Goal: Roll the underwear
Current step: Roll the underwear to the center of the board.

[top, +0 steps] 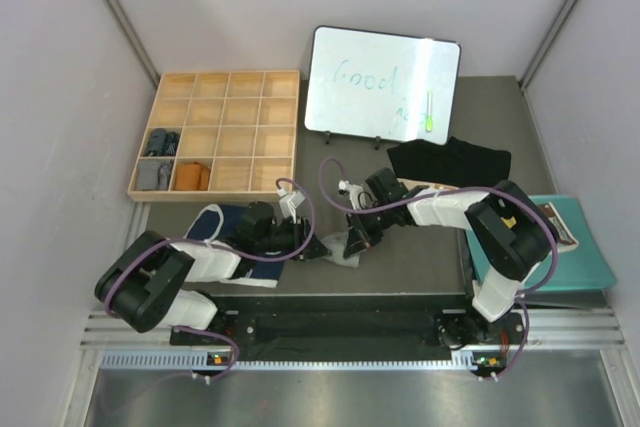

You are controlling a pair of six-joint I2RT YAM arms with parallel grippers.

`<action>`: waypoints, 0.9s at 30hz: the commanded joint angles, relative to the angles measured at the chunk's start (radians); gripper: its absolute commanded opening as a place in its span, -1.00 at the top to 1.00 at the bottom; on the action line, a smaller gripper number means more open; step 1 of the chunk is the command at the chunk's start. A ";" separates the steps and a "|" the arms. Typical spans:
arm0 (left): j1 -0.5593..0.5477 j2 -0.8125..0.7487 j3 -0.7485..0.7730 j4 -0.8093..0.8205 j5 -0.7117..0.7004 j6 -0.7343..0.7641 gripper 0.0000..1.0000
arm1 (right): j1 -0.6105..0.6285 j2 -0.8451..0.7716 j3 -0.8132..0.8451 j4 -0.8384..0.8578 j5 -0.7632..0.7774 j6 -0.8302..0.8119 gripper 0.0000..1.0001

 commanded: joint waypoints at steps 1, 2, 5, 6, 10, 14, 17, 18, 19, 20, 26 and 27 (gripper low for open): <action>-0.002 0.021 0.012 0.094 0.000 0.034 0.10 | -0.033 0.057 0.059 0.003 -0.042 -0.043 1.00; -0.002 0.018 0.012 0.083 -0.011 0.041 0.10 | -0.041 0.064 0.063 0.007 -0.048 -0.040 1.00; -0.002 0.018 0.030 0.032 -0.054 0.084 0.09 | -0.058 0.089 0.076 -0.001 -0.064 -0.037 1.00; -0.002 0.030 0.035 0.034 -0.058 0.094 0.09 | -0.058 0.094 0.087 -0.004 -0.068 -0.038 1.00; -0.007 0.076 0.047 0.090 -0.059 0.078 0.10 | -0.059 0.130 0.113 -0.024 -0.082 -0.040 1.00; -0.010 0.117 0.058 0.121 -0.074 0.072 0.11 | -0.062 0.167 0.128 -0.027 -0.095 -0.038 1.00; -0.010 0.156 0.068 0.112 -0.095 0.071 0.37 | -0.062 0.172 0.128 -0.013 -0.085 -0.023 0.83; -0.010 0.162 0.085 0.097 -0.111 0.071 0.48 | -0.062 0.164 0.125 -0.010 -0.084 -0.022 0.74; -0.010 0.168 0.099 0.036 -0.123 0.069 0.62 | -0.064 0.158 0.122 -0.001 -0.081 -0.017 0.62; -0.010 0.180 0.113 0.002 -0.135 0.069 0.85 | -0.067 0.150 0.119 0.002 -0.075 -0.009 0.33; -0.010 0.242 0.223 -0.260 -0.187 0.063 1.00 | -0.068 0.074 0.072 0.045 -0.032 0.021 -0.12; -0.010 0.249 0.237 -0.273 -0.180 0.054 1.00 | -0.068 0.065 0.055 0.051 -0.010 0.026 -0.14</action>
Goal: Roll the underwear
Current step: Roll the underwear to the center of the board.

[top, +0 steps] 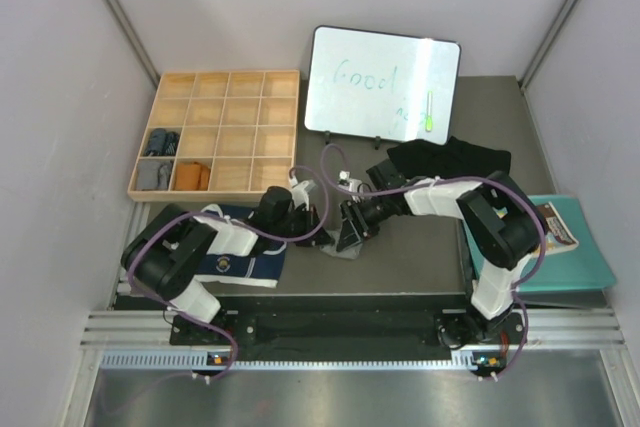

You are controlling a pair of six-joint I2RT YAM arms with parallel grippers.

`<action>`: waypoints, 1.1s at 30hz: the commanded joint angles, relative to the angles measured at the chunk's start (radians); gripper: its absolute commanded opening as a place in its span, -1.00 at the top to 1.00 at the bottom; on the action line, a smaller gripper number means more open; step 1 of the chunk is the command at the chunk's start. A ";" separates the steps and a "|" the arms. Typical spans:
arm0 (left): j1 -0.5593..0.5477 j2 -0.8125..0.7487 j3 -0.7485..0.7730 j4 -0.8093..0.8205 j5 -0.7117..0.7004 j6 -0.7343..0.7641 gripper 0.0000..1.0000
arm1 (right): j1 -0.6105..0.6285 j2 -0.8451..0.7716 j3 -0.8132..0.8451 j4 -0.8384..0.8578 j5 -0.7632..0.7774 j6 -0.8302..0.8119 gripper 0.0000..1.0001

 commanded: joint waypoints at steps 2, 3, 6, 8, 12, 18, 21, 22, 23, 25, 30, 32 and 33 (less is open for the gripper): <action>0.001 0.069 0.076 -0.193 -0.063 -0.006 1.00 | -0.014 -0.084 -0.061 0.096 0.175 -0.001 -0.19; 0.001 0.074 0.085 -0.201 -0.061 -0.012 1.00 | -0.012 -0.103 -0.080 0.101 0.213 0.006 -0.20; 0.001 0.091 0.103 -0.239 -0.057 -0.011 1.00 | -0.012 -0.190 -0.124 0.119 0.306 0.038 -0.26; 0.003 0.103 0.114 -0.256 -0.051 -0.002 1.00 | -0.014 -0.239 -0.149 0.129 0.375 0.065 -0.45; 0.001 0.121 0.148 -0.301 -0.037 0.021 1.00 | -0.017 -0.362 -0.219 0.178 0.462 0.099 -0.73; 0.001 0.127 0.166 -0.345 -0.028 0.051 1.00 | -0.049 -0.365 -0.255 0.253 0.488 0.111 -0.81; 0.001 0.130 0.172 -0.355 -0.026 0.057 1.00 | -0.051 -0.301 -0.252 0.282 0.447 0.104 -0.80; 0.001 0.132 0.174 -0.358 -0.026 0.057 1.00 | -0.052 -0.264 -0.253 0.297 0.431 0.101 -0.79; 0.001 0.135 0.175 -0.364 -0.026 0.057 1.00 | -0.051 -0.249 -0.252 0.313 0.410 0.101 -0.77; 0.001 0.137 0.180 -0.368 -0.028 0.058 1.00 | -0.051 -0.220 -0.250 0.328 0.376 0.101 -0.72; 0.001 0.131 0.188 -0.388 -0.029 0.064 1.00 | -0.029 -0.177 -0.252 0.353 0.311 0.116 -0.59; 0.001 0.126 0.188 -0.391 -0.032 0.066 1.00 | -0.018 -0.169 -0.246 0.339 0.313 0.110 -0.50; 0.001 0.126 0.189 -0.393 -0.034 0.067 1.00 | -0.008 -0.164 -0.243 0.324 0.313 0.107 -0.44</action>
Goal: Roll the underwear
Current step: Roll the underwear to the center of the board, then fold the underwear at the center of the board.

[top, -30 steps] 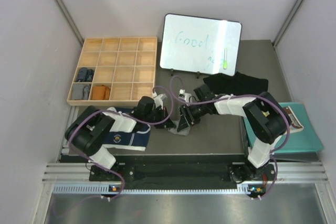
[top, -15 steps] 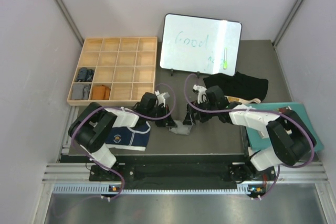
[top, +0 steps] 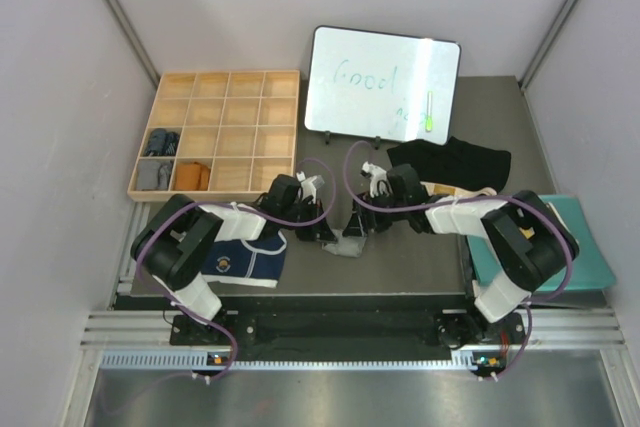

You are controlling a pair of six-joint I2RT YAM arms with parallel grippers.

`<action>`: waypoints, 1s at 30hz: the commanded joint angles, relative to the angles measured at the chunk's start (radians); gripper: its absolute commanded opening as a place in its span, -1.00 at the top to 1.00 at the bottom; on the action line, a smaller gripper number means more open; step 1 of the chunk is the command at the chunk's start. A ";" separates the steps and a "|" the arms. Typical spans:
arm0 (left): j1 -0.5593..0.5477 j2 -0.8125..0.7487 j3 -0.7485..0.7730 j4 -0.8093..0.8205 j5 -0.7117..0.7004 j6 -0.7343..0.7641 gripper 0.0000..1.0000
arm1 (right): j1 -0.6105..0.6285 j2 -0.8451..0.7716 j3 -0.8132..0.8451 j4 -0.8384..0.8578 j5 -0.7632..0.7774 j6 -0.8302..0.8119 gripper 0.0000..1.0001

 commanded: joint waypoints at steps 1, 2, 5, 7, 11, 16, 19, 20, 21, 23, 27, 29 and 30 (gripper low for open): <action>-0.006 0.037 -0.005 -0.108 -0.090 0.059 1.00 | 0.036 0.044 0.007 -0.048 -0.018 -0.012 -0.33; -0.006 0.037 -0.005 -0.108 -0.091 0.057 1.00 | 0.042 0.050 0.009 -0.052 -0.015 -0.015 -0.27; -0.006 0.034 -0.002 -0.111 -0.094 0.060 1.00 | 0.057 0.063 0.016 -0.078 -0.011 -0.023 -0.10; -0.006 0.032 -0.002 -0.111 -0.096 0.062 1.00 | 0.065 0.072 0.018 -0.088 -0.008 -0.024 0.01; -0.006 0.031 -0.002 -0.111 -0.101 0.062 1.00 | 0.070 0.087 0.032 -0.100 0.006 -0.023 0.28; -0.006 0.008 -0.004 -0.101 -0.107 0.046 1.00 | 0.077 0.100 0.055 -0.121 -0.006 -0.020 0.88; -0.004 -0.036 0.005 -0.118 -0.134 0.033 0.68 | 0.077 0.083 0.056 -0.141 0.015 0.000 1.00; -0.004 -0.055 0.015 -0.133 -0.147 0.031 0.53 | 0.074 0.061 0.056 -0.155 0.024 0.008 1.00; -0.004 -0.075 0.021 -0.162 -0.154 0.030 0.37 | 0.070 0.048 0.058 -0.184 0.040 0.017 1.00; -0.004 -0.144 0.038 -0.202 -0.189 0.034 -0.02 | 0.059 -0.001 0.063 -0.216 0.077 0.043 1.00; -0.001 -0.300 0.068 -0.359 -0.269 0.057 -0.39 | -0.001 -0.092 0.058 -0.288 0.110 0.082 1.00; 0.004 -0.348 0.088 -0.409 -0.291 0.071 -0.49 | -0.012 -0.129 0.066 -0.313 0.143 0.097 1.00; 0.014 -0.397 0.096 -0.434 -0.312 0.075 -0.50 | -0.015 -0.161 0.070 -0.322 0.147 0.100 1.00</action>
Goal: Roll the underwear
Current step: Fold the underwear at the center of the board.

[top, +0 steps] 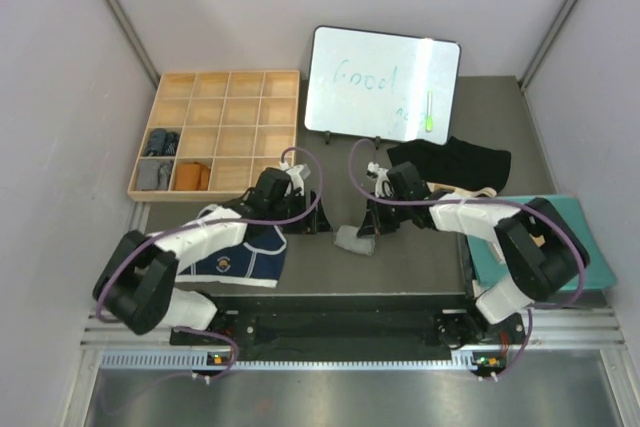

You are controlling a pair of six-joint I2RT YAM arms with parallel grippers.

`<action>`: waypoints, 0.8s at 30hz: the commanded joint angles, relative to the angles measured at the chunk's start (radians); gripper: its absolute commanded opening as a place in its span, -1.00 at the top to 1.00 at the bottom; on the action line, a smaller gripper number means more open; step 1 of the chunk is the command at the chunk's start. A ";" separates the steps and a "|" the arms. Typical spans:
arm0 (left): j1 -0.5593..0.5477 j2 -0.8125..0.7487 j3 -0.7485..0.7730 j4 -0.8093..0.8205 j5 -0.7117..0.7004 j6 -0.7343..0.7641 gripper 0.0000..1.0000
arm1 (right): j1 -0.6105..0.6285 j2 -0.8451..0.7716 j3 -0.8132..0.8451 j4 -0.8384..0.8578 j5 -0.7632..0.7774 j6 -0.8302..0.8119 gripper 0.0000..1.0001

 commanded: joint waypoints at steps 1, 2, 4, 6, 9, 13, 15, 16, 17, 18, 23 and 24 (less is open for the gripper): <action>0.022 -0.159 0.083 -0.204 -0.118 0.048 -0.51 | -0.028 -0.132 0.026 -0.100 0.078 0.050 1.00; 0.030 -0.183 0.096 -0.235 -0.130 0.050 -0.52 | -0.028 -0.144 0.031 -0.101 0.079 0.062 1.00; 0.051 -0.252 0.135 -0.327 -0.175 0.059 -0.54 | -0.028 -0.192 0.037 -0.095 0.102 0.115 1.00; 0.073 -0.330 0.166 -0.389 -0.215 0.065 -0.57 | -0.028 -0.225 0.039 -0.074 0.121 0.165 1.00; 0.096 -0.448 0.212 -0.463 -0.326 0.075 -0.68 | -0.006 -0.288 0.022 0.027 0.170 0.289 1.00; 0.111 -0.545 0.257 -0.512 -0.472 0.113 -0.98 | 0.091 -0.276 0.123 0.067 0.360 0.359 1.00; 0.113 -0.568 0.272 -0.539 -0.505 0.128 -0.98 | 0.126 -0.219 0.150 0.151 0.389 0.402 1.00; 0.113 -0.574 0.281 -0.547 -0.528 0.134 -0.98 | 0.139 -0.200 0.178 0.174 0.432 0.439 1.00; 0.114 -0.582 0.281 -0.550 -0.567 0.136 -0.98 | 0.149 -0.145 0.198 0.196 0.456 0.452 1.00; 0.113 -0.597 0.280 -0.547 -0.589 0.142 -0.98 | 0.178 -0.118 0.219 0.220 0.473 0.473 1.00; 0.114 -0.601 0.298 -0.576 -0.707 0.164 -0.98 | 0.244 0.073 0.380 0.319 0.602 0.554 1.00; 0.114 -0.602 0.301 -0.576 -0.724 0.165 -0.98 | 0.252 0.137 0.428 0.332 0.630 0.582 1.00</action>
